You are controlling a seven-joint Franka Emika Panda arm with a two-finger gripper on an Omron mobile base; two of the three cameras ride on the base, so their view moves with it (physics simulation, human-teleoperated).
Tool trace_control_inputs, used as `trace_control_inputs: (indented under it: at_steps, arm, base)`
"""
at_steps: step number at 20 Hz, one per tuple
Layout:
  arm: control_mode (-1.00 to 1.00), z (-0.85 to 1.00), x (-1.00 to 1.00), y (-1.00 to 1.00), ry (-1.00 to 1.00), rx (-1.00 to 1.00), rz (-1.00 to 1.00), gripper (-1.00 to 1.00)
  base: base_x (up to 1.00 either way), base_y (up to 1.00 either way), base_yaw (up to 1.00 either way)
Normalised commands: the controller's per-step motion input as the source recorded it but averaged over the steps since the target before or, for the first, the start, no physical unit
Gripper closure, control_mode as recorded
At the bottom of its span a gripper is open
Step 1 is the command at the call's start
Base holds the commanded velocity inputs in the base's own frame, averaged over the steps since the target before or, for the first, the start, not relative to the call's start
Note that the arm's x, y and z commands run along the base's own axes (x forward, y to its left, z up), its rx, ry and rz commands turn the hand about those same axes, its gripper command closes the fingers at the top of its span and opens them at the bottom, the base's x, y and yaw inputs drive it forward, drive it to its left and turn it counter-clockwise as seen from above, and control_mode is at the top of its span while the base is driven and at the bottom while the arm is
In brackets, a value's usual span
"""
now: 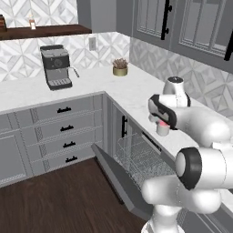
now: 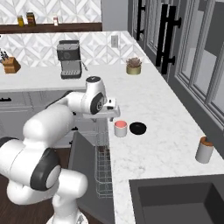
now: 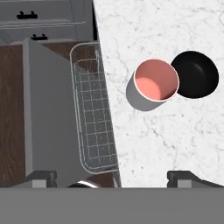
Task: Pick up the cup and bowl from the counter, place them in the dishwasher, and close the dishwasher door.
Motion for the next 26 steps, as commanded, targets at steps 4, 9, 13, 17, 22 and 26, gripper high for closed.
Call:
trace_control_inputs:
  at_steps: [4, 9, 13, 17, 22, 26]
  arm:
    - [-1.00, -0.25, 0.43, -0.18, 0.01, 0.00, 0.11, -1.00]
    - [-1.00, -0.25, 0.39, -0.01, 0.00, 0.00, 0.10, -1.00]
    - [-1.00, -0.30, 0.30, -0.09, 0.00, 0.00, 0.06, -1.00]
    - [-1.00, -0.32, 0.05, -0.13, 0.00, 0.00, 0.01, -1.00]
    - [-1.00, -0.34, 0.00, -0.16, 0.01, 0.00, 0.00, -1.00]
    - [-1.00, -0.23, 0.07, -0.02, 0.00, 0.00, 0.00, -1.00]
  base:
    - [0.00, 0.00, 0.00]
    - [0.00, 0.00, 0.00]
    - [0.00, 0.00, 0.00]
    - [0.00, 0.00, 0.00]
    - [0.00, 0.00, 0.00]
    - [0.00, 0.00, 0.00]
